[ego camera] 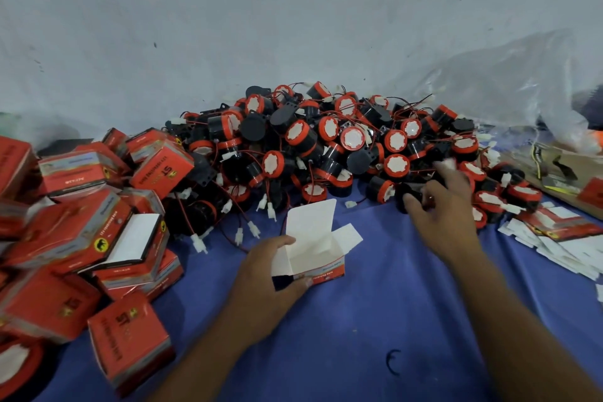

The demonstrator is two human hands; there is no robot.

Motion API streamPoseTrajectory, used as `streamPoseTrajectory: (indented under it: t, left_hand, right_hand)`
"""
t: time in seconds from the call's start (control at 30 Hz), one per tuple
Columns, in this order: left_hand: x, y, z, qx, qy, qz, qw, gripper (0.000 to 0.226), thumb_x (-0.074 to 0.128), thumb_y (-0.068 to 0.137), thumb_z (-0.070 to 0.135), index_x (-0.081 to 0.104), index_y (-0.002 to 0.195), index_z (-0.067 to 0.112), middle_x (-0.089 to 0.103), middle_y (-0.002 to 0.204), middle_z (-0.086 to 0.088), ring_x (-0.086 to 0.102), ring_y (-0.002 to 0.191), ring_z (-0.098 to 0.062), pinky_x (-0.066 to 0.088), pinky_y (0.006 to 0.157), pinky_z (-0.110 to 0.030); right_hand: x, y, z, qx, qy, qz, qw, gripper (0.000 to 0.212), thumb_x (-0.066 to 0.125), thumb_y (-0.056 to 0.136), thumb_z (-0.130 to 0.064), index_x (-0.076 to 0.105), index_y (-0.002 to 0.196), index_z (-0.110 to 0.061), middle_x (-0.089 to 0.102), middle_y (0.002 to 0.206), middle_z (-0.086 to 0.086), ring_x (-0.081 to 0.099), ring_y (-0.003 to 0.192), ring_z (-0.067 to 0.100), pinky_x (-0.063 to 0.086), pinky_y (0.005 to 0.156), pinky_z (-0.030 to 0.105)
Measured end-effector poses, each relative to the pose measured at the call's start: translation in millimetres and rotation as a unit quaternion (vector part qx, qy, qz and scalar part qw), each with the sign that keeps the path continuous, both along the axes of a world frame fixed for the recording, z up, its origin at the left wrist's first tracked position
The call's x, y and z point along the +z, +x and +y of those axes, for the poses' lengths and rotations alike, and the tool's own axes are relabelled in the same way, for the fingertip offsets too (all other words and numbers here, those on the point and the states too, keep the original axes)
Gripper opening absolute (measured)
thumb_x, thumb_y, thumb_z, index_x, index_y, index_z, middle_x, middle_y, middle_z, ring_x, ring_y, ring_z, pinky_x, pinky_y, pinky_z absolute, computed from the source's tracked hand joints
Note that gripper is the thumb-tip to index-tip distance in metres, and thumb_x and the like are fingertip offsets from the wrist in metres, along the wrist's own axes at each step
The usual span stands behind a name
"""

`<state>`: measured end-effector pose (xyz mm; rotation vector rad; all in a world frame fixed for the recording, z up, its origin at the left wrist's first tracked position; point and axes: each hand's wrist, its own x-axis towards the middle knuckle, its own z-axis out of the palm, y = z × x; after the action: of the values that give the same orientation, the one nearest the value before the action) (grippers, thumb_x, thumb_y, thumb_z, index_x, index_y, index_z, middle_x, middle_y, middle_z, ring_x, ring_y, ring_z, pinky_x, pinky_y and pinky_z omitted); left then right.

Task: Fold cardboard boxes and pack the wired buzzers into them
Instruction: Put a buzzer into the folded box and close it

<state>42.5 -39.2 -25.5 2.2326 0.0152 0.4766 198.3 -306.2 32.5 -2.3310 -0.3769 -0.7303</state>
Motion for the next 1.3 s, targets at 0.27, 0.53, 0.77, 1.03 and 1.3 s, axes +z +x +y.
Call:
streamPoseTrajectory:
  t: [0.27, 0.53, 0.77, 1.03, 1.3]
  left_hand:
    - [3.7, 0.3, -4.5, -0.028, -0.064, -0.001, 0.998, 0.066, 0.084, 0.071, 0.038, 0.046, 0.122, 0.053, 0.058, 0.121, 0.033, 0.057, 0.110, 0.004, 0.047, 0.086, -0.012]
    - [8.1, -2.6, -3.6, -0.059, -0.043, -0.046, 0.996, 0.055, 0.077, 0.082, 0.016, 0.055, 0.127, 0.039, 0.056, 0.122, 0.014, 0.056, 0.113, 0.000, 0.045, 0.095, -0.018]
    - [6.0, -0.7, -2.4, -0.052, -0.034, -0.033, 0.997, 0.062, 0.079, 0.082, 0.018, 0.049, 0.128, 0.046, 0.054, 0.124, 0.028, 0.052, 0.119, 0.004, 0.039, 0.098, -0.010]
    - [4.6, 0.4, -2.8, -0.058, -0.046, -0.013, 0.997, 0.062, 0.080, 0.081, 0.028, 0.047, 0.132, 0.041, 0.056, 0.128, 0.028, 0.054, 0.120, 0.003, 0.046, 0.099, -0.018]
    - [5.2, 0.3, -2.9, -0.050, -0.066, -0.008, 0.997, 0.063, 0.080, 0.075, 0.052, 0.044, 0.128, 0.052, 0.053, 0.126, 0.036, 0.052, 0.117, 0.010, 0.044, 0.094, -0.011]
  right_hand:
    - [17.1, -97.9, 107.9, 0.255, -0.325, -0.007, 0.911, 0.027, 0.048, 0.102, -0.029, 0.061, 0.112, -0.008, 0.051, 0.120, 0.009, 0.046, 0.112, 0.028, 0.047, 0.086, 0.044]
    - [17.0, -103.5, 96.6, 0.340, -0.227, 0.132, 0.903, 0.029, 0.052, 0.095, -0.009, 0.061, 0.123, -0.012, 0.040, 0.143, -0.002, 0.056, 0.111, 0.022, 0.046, 0.093, 0.037]
    - [22.0, -87.2, 83.3, 0.334, -0.214, 0.127, 0.909, 0.028, 0.056, 0.096, -0.011, 0.055, 0.123, -0.018, 0.060, 0.111, -0.002, 0.050, 0.103, 0.018, 0.040, 0.102, 0.036]
    - [11.8, -87.7, 91.2, 0.285, -0.221, 0.049, 0.932, 0.021, 0.048, 0.105, -0.026, 0.064, 0.103, -0.012, 0.056, 0.091, 0.002, 0.047, 0.080, 0.019, 0.018, 0.123, 0.035]
    - [21.3, -86.9, 83.7, 0.366, -0.153, 0.220, 0.891, 0.025, 0.069, 0.091, -0.039, 0.052, 0.108, -0.030, 0.056, 0.105, -0.010, 0.055, 0.093, 0.009, 0.051, 0.083, 0.035]
